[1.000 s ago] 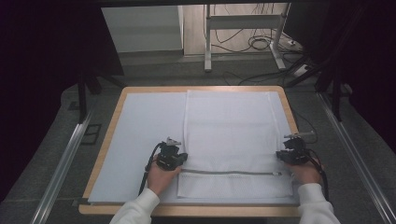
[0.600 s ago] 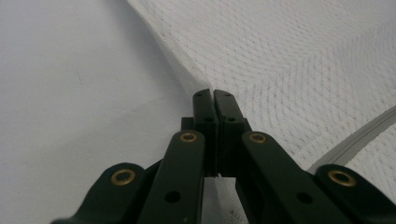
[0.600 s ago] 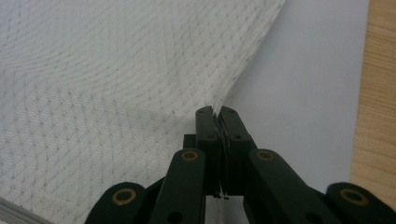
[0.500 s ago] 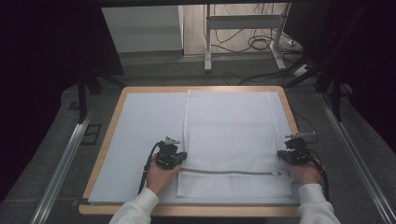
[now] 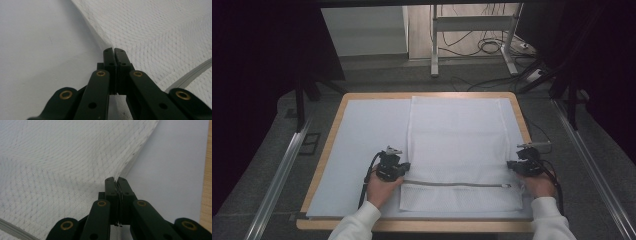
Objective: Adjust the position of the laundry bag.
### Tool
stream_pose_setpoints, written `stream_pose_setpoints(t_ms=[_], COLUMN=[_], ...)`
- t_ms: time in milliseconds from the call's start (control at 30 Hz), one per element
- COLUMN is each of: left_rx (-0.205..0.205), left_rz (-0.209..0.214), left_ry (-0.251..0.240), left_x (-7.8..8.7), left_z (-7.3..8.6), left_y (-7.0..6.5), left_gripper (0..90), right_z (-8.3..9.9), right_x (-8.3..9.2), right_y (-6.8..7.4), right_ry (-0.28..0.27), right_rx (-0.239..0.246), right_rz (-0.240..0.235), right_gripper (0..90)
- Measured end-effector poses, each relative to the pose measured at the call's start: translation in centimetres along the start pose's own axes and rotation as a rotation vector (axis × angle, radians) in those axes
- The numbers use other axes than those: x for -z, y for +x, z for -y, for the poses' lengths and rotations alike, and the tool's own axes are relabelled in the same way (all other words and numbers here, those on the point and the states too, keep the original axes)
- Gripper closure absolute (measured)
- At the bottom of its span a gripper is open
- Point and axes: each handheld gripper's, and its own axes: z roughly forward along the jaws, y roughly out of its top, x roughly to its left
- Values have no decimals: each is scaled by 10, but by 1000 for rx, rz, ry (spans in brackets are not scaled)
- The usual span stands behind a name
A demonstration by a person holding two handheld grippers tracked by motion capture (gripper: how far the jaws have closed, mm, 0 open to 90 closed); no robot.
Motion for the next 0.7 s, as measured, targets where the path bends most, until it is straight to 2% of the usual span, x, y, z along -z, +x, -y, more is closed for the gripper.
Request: stream_pose_setpoints(t_ms=[700], left_rx=[8], left_rz=[5], left_ry=[0], left_x=[4], left_z=[3], left_y=[5], left_gripper=[897], right_z=[-2], right_x=[-1], right_y=[8], right_ry=[-6], right_rx=[28], right_rz=[-8], right_gripper=[878])
